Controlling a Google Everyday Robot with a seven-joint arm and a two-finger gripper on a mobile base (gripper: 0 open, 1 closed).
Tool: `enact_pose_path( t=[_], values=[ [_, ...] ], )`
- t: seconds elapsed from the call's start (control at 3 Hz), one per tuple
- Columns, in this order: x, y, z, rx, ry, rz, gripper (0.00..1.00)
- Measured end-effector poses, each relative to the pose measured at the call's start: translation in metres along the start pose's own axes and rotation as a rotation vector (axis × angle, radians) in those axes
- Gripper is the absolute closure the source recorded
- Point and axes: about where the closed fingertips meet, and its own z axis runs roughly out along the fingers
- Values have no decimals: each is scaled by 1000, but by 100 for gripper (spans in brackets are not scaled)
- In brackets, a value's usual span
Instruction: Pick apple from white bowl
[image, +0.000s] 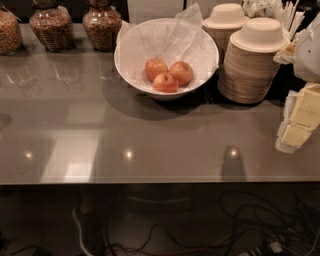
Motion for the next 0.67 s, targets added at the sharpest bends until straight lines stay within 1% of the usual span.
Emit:
enact_pose_path(
  t=[0.33,0.67],
  values=[
    [0,0,0,0,0,0,0],
    [-1,-3,-9,0,0,0,0]
  ],
)
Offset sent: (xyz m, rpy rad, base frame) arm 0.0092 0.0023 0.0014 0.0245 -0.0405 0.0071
